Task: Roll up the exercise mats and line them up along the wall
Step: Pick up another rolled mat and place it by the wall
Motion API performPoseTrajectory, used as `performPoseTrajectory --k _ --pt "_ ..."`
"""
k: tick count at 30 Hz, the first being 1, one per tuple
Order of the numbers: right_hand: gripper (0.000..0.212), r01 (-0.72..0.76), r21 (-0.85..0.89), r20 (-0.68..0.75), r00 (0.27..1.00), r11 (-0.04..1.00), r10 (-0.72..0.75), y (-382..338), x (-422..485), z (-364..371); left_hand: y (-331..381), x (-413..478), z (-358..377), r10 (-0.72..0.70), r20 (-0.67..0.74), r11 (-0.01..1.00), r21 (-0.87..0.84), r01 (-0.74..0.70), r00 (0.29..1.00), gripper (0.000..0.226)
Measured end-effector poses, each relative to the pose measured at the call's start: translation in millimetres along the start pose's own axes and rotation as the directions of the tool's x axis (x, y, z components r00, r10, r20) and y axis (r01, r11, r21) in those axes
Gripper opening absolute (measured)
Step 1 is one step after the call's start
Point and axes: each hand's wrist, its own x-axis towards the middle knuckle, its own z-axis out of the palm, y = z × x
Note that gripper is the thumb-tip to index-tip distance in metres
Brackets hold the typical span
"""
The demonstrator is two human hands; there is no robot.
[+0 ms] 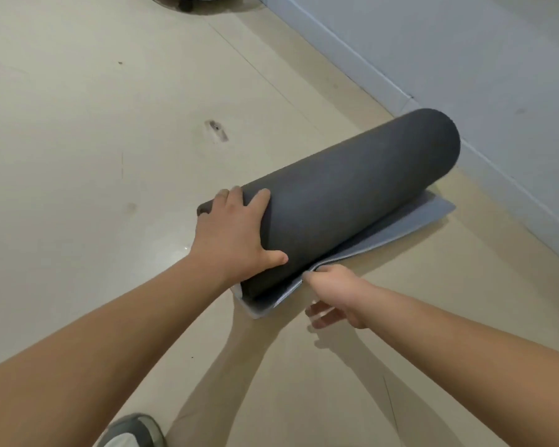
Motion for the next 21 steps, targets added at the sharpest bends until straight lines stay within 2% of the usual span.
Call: performPoseTrajectory --k 2,4,5,7,8,9,10,11,12,14,15,17,19,21 --pt "0.059 -0.023 -0.365 0.117 0.991 0.931 0.070 -1 -9 -17 3 -4 7 0.077 -0.018 0.989 0.124 -0.074 0.997 0.110" --pt "0.067 0.039 -0.575 0.172 0.982 0.817 0.074 -7 -16 -42 1 -10 16 0.110 0.005 0.983 0.150 -0.109 0.994 0.110" --pt "0.061 0.106 -0.603 0.173 0.985 0.791 0.000 -14 -21 -54 -1 -14 20 0.119 0.019 0.981 0.154 -0.121 0.993 0.108" --pt "0.036 0.282 -0.584 0.072 0.952 0.761 -0.298 -30 -28 -70 -4 -19 24 0.144 -0.027 0.982 0.126 -0.139 0.989 0.092" --pt "0.035 0.355 -0.615 -0.034 0.880 0.704 -0.474 -37 -30 -75 -6 -21 24 0.147 -0.086 0.987 0.080 -0.140 0.985 0.080" --pt "0.046 0.397 -0.673 -0.114 0.779 0.625 -0.617 -44 -32 -76 -7 -21 23 0.146 -0.152 0.989 0.025 -0.144 0.978 0.070" --pt "0.069 0.399 -0.751 -0.129 0.693 0.526 -0.710 -48 -30 -75 -9 -20 20 0.140 -0.198 0.988 -0.033 -0.149 0.970 0.062" --pt "0.095 0.359 -0.829 -0.094 0.666 0.428 -0.740 -50 -27 -72 -11 -18 16 0.127 -0.216 0.984 -0.092 -0.150 0.968 0.056" --pt "0.118 0.299 -0.892 -0.048 0.683 0.338 -0.729 -50 -22 -70 -12 -16 12 0.107 -0.208 0.977 -0.157 -0.141 0.972 0.052" --pt "0.140 0.218 -0.948 0.004 0.738 0.234 -0.674 -44 -11 -66 -15 -15 7 0.019 -0.183 0.964 -0.258 -0.066 0.983 0.063" --pt "0.143 0.188 -0.960 -0.001 0.742 0.210 -0.671 -39 -7 -65 -18 -14 6 -0.071 -0.160 0.959 -0.284 0.023 0.985 0.081" --pt "0.142 0.128 -0.977 -0.029 0.709 0.170 -0.704 -31 -3 -61 -21 -15 6 -0.278 -0.023 0.899 -0.358 0.252 0.960 0.113" --pt "0.141 0.076 -0.985 -0.057 0.708 0.156 -0.704 -31 -7 -55 -19 -15 9 -0.330 0.100 0.815 -0.472 0.337 0.939 0.111" --pt "0.134 0.076 -0.982 -0.066 0.718 0.173 -0.693 -37 -13 -55 -11 -20 15 -0.306 0.084 0.837 -0.452 0.310 0.948 0.103"
